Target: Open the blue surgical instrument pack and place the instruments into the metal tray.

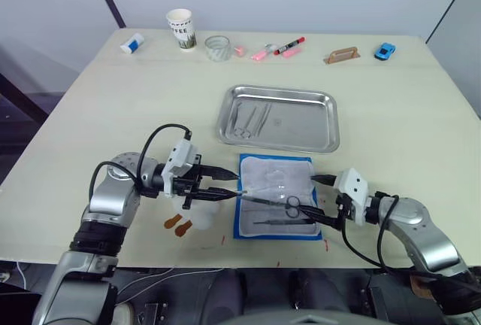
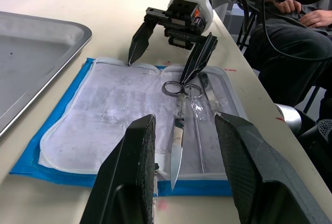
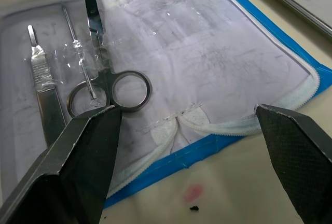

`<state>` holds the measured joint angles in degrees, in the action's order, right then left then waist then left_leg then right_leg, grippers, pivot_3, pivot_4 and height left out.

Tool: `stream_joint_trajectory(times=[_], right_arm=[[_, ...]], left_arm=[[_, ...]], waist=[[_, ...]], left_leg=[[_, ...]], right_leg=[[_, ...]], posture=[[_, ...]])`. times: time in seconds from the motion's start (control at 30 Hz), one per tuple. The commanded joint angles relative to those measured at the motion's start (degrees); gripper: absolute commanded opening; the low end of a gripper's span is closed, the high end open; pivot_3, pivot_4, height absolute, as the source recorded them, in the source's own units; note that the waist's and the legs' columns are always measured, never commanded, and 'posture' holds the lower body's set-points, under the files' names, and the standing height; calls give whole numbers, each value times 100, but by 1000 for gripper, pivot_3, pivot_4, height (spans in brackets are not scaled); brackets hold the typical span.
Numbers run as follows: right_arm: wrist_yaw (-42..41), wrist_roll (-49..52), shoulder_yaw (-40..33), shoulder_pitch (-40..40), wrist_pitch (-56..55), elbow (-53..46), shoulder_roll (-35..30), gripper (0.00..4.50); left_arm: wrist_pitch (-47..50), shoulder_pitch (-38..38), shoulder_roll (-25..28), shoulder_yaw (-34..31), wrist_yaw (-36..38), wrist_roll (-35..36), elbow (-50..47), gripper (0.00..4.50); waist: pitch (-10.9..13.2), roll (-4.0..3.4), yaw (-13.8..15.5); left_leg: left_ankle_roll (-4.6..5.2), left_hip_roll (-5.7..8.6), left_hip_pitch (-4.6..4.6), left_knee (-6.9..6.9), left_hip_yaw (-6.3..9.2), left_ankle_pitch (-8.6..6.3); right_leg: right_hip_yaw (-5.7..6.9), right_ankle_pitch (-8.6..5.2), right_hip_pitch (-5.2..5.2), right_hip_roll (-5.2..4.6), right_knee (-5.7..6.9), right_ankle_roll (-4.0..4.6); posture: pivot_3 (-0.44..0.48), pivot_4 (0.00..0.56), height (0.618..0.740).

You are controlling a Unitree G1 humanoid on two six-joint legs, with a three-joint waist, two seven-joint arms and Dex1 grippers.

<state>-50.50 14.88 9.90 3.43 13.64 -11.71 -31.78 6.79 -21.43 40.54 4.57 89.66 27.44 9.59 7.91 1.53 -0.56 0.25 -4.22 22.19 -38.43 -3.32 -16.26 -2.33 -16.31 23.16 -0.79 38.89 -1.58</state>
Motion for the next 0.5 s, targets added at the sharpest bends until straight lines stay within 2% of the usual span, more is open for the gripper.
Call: stream_joint_trajectory(times=[0.03,0.1,0.3,0.4,0.43,0.5], right_arm=[[-86,281,-326,-16,-3,-350,-88,4500],[-169,421,-415,-71,-21,-430,-117,4500],[-525,997,-834,-329,-157,-746,-240,4500],[-840,1357,-1151,-600,-125,-992,-479,4500],[-910,1492,-1257,-672,-85,-1078,-545,4500],[-992,1686,-1413,-777,-30,-1213,-651,4500]], left_arm=[[-112,-13,102,-23,283,203,-181,1905],[-143,-19,113,0,283,250,-186,1905],[-132,-146,117,54,283,287,-145,1905],[-229,-243,212,224,284,79,-58,1905],[-386,-276,202,263,284,-33,4,2455],[-569,-318,169,309,283,-151,97,3129]], waist=[[5,-4,0],[6,-5,1],[12,-6,3],[19,-10,18],[20,-10,25],[21,-10,26]], left_leg=[[0,0,5,0,0,0],[0,0,43,-6,4,1],[0,0,55,-8,7,1],[0,0,56,-10,8,1],[0,0,56,-10,8,1],[0,1,56,-11,8,1]], right_leg=[[0,0,6,0,0,0],[2,2,38,1,5,-1],[7,1,44,1,2,-1],[7,2,44,1,3,-1],[8,2,43,0,3,-2],[9,2,43,0,3,-2]], posture=[[0,150,718],[0,150,718],[0,150,718],[0,150,718],[0,150,718],[0,150,718]])
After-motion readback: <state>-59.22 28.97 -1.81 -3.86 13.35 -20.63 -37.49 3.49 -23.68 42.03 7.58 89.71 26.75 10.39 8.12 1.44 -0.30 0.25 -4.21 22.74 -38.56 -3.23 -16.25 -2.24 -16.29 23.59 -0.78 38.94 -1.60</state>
